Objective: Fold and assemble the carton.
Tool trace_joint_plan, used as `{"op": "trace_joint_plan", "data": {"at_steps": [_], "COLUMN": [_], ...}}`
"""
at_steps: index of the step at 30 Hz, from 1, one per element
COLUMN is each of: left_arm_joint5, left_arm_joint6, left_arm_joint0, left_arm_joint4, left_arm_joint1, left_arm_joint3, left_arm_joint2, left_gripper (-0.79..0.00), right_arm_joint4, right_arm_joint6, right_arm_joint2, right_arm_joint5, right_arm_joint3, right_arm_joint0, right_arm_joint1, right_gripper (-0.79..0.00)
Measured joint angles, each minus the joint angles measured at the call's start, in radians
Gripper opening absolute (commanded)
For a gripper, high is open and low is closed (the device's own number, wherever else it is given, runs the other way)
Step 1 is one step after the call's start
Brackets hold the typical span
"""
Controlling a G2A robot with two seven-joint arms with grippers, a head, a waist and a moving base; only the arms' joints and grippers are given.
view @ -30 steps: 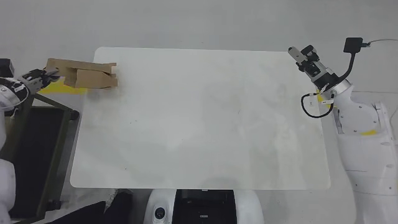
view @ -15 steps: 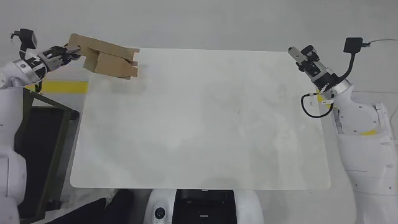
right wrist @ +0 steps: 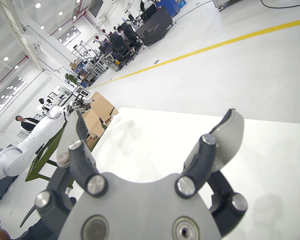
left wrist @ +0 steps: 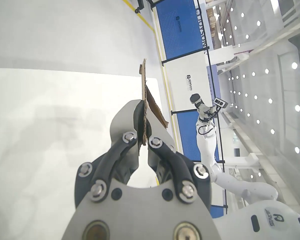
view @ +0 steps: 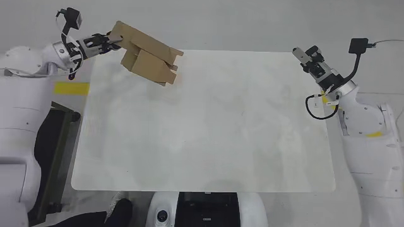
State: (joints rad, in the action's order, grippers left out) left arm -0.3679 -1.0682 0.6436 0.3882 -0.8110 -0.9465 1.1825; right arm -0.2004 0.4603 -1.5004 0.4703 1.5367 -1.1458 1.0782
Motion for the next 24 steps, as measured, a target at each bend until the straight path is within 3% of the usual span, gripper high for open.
{"op": "trace_joint_plan", "data": {"at_steps": [12,18,24], "left_arm_joint5": [0.103,0.121,0.123], "left_arm_joint6": [0.038,0.063,0.063], "left_arm_joint0": [0.113,0.153,0.161], "left_arm_joint4": [-0.017,0.004,0.009], "left_arm_joint1": [0.011,0.011,0.011], "left_arm_joint3": [-0.362,-0.462,-0.473], "left_arm_joint2": [0.028,0.045,0.051], "left_gripper": [-0.785,-0.785,-0.785], "right_arm_joint4": [0.000,0.000,0.000], "right_arm_joint6": [0.000,0.000,0.000], "right_arm_joint2": [0.000,0.000,0.000], "right_arm_joint5": [0.000,0.000,0.000], "right_arm_joint3": [0.000,0.000,0.000], "right_arm_joint0": [0.000,0.000,0.000], "right_arm_joint1": [0.000,0.000,0.000], "right_gripper": [0.000,0.000,0.000]}}
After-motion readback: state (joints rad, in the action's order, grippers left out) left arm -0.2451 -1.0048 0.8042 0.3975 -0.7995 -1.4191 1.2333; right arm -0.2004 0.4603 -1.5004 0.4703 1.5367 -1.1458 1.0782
